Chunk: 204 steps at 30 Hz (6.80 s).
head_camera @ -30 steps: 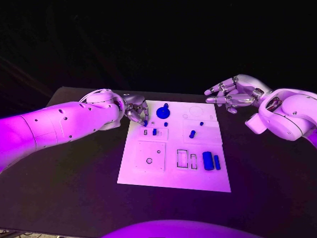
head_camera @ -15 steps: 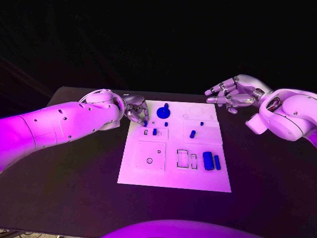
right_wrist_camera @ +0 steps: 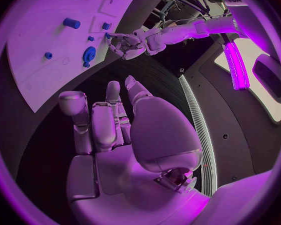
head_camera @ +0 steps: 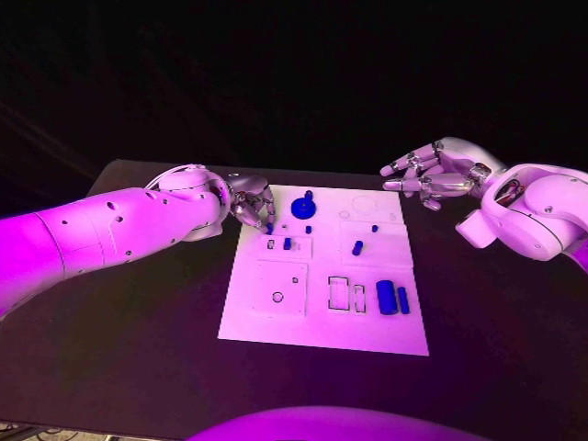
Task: Assemble the parts on the task board
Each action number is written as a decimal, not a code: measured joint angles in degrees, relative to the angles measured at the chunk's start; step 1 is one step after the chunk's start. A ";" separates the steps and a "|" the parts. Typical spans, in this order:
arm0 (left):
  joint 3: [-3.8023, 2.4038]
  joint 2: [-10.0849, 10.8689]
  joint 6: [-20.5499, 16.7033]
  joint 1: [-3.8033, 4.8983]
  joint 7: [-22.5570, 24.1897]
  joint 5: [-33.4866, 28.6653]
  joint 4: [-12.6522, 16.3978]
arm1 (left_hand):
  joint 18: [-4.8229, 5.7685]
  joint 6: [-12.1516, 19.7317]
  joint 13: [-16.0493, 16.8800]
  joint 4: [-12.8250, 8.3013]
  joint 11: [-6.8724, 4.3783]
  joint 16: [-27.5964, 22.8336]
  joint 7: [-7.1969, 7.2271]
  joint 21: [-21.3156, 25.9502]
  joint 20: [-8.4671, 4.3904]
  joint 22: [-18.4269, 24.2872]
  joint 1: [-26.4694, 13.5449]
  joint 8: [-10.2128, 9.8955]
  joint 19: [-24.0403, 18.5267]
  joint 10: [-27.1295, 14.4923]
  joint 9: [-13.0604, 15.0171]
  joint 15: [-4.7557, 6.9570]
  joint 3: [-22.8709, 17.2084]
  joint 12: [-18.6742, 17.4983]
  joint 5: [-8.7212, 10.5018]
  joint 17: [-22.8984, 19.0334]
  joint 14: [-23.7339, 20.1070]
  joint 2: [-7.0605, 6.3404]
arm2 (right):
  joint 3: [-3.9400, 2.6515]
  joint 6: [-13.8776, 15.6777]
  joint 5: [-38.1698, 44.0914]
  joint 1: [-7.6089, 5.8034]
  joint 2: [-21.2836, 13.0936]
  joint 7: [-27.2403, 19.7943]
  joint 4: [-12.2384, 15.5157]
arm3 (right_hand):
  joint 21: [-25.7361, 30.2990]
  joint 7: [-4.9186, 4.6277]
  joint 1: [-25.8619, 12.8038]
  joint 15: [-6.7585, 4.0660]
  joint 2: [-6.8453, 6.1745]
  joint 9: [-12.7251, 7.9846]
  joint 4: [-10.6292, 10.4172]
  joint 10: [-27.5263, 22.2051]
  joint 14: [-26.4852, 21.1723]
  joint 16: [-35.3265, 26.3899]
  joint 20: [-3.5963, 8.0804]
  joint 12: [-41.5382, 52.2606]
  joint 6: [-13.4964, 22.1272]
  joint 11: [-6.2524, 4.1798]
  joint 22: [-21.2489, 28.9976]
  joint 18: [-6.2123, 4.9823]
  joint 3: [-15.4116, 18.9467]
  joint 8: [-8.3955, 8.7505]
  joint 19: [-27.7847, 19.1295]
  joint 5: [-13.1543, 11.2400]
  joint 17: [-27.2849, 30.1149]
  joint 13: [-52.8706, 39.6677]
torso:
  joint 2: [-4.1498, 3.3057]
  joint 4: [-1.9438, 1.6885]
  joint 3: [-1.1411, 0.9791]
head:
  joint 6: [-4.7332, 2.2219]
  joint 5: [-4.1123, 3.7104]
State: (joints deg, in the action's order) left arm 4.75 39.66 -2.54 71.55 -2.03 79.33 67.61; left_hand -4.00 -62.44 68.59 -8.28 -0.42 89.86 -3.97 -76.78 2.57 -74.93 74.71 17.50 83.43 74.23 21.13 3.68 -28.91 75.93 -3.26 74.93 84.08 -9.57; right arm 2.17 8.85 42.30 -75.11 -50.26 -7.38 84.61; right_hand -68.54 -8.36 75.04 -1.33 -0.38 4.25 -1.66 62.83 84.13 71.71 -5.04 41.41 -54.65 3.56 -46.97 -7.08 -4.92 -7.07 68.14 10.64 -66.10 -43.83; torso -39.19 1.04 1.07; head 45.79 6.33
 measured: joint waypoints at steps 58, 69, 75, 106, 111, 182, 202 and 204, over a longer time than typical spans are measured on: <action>-0.08 0.77 1.71 0.03 -1.09 -0.25 1.24 | 0.00 1.40 -0.95 1.00 0.31 0.00 -0.02 0.01 0.21 0.02 -1.98 -1.07 0.21 -1.14 -0.63 0.00 0.89 -0.49 -0.02 -0.03 0.00 0.29 | 0.01 0.02 0.03 0.03 0.00 -0.01 0.01 | 0.22 0.00 0.00 0.00 0.00 0.00 0.00 0.00 0.00 0.00 -0.21 -0.23 0.00 0.00 0.10 0.00 0.00 0.00 -0.21 0.00 0.08 0.12 | -0.01 0.01 -0.03 | 0.15 -0.01; -0.15 1.55 1.68 -0.02 -1.09 -0.96 2.30 | 0.00 1.19 -0.96 1.17 0.30 0.00 -0.21 0.01 0.21 0.02 -1.98 -0.88 0.21 -1.14 -0.24 0.00 1.07 -0.49 -0.02 -0.03 0.00 0.29 | 0.01 0.02 0.03 0.03 0.03 -0.02 -0.01 | 0.22 0.00 0.00 0.00 0.00 0.00 0.00 0.00 0.00 0.00 -0.21 -0.23 0.00 0.00 0.09 0.00 0.00 0.00 -0.21 0.00 0.08 0.12 | -0.01 -0.01 0.01 | 0.19 0.00; -0.27 2.00 1.66 -0.04 -1.09 -1.34 2.99 | 0.00 0.98 -0.96 1.17 0.30 0.00 -0.03 0.01 0.21 0.02 -2.21 -0.73 0.21 -1.14 -0.25 0.00 1.07 -0.49 -0.02 -0.03 0.00 0.07 | 0.01 0.02 0.04 0.04 0.06 -0.02 -0.03 | 0.22 0.00 0.00 0.00 0.00 0.00 0.00 0.01 0.00 0.00 -0.21 -0.23 0.00 0.00 0.09 0.01 0.00 0.00 -0.21 0.00 0.07 0.12 | 0.00 -0.03 0.01 | 0.24 0.01; -0.36 2.52 2.14 -0.04 -1.23 -2.00 3.63 | 0.00 1.00 -1.15 1.33 0.30 0.00 -0.03 0.01 0.21 0.02 -2.20 -0.73 0.21 -1.14 -0.15 0.00 1.23 -0.49 -0.02 0.01 0.00 0.07 | 0.01 0.02 0.26 0.06 -0.09 -0.02 0.05 | 0.22 0.00 0.00 0.00 0.00 0.00 0.00 0.09 0.00 -0.32 -0.21 -0.23 0.00 0.09 0.18 0.00 0.00 0.00 -0.21 0.00 0.12 0.18 | 0.00 0.01 -0.01 | 0.36 0.07; -0.36 2.70 2.16 -0.05 -1.25 -2.05 3.92 | 0.00 1.00 -1.15 1.32 0.30 0.00 -0.03 0.01 0.20 0.02 -2.20 -0.72 0.21 -1.14 -0.11 0.00 1.23 -0.49 -0.02 0.01 0.00 0.07 | 0.01 0.02 0.30 0.06 -0.09 -0.02 0.06 | 0.22 0.00 0.00 0.00 0.00 0.00 0.00 0.09 0.00 -0.32 -0.21 -0.23 0.00 0.09 0.18 0.01 0.00 0.00 -0.21 0.00 0.12 0.18 | -0.01 0.01 0.01 | 0.36 0.10; -1.99 6.83 5.53 3.95 -1.85 -5.13 7.45 | 0.00 10.15 -5.05 9.95 2.38 0.00 -2.57 2.16 1.86 0.02 -10.11 -4.14 0.20 -3.59 -2.20 -2.06 15.94 -2.42 -0.02 -0.03 0.00 -1.34 | 0.02 0.05 1.05 0.33 0.30 -0.02 -0.62 | 0.22 0.00 0.22 0.00 0.22 -0.05 0.00 0.10 0.00 -0.32 -0.21 -0.22 0.00 0.10 0.17 0.01 0.00 0.00 -0.21 0.00 0.10 0.31 | 0.05 -0.01 -0.06 | 0.18 0.14; -0.21 2.35 11.15 5.98 -3.29 15.25 8.17 | 0.88 6.77 2.18 19.19 -1.12 0.00 0.42 -3.84 -0.32 0.02 -5.66 -0.91 0.52 4.21 -2.30 0.43 25.88 1.48 -0.02 -0.03 -0.20 1.57 | 0.09 0.04 1.10 0.37 0.50 -0.02 -0.92 | 0.22 0.00 0.22 0.00 0.22 -0.05 -0.17 0.10 0.00 -0.32 -0.21 -0.22 0.00 0.10 0.22 0.01 0.17 0.00 -0.21 0.00 0.10 0.31 | -0.02 0.07 0.00 | -0.02 0.01; -0.09 2.09 11.68 5.99 -3.29 16.76 8.25 | 0.88 6.96 2.33 19.52 -1.22 0.00 0.61 -3.94 -0.32 0.02 -5.66 -1.23 0.52 4.31 -2.30 0.43 25.91 1.48 -0.02 -0.03 -0.20 1.57 | 0.10 0.04 1.10 0.38 0.51 -0.02 -0.93 | 0.22 0.00 0.22 0.00 0.22 -0.05 -0.17 0.10 0.00 -0.32 -0.21 -0.22 0.00 0.10 0.22 0.00 0.16 0.00 -0.21 0.00 0.09 0.30 | -0.02 0.05 0.00 | -0.02 -0.01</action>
State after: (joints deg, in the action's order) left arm 4.66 41.75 9.14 77.53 -5.33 96.09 75.85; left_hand -3.12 -55.47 70.92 11.24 -1.64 89.86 -3.35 -80.72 2.25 -74.90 69.05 16.27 83.94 78.54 18.83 4.11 -2.99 77.41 -3.29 74.90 83.88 -8.00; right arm 2.27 8.89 43.40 -74.74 -49.75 -7.40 83.68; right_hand -68.32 -8.36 75.27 -1.33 -0.16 4.20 -1.83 62.93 84.13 71.39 -5.25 41.18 -54.65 3.67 -46.74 -7.08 -4.75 -7.07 67.93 10.64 -66.01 -43.53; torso -39.22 1.09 1.07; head 45.77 6.32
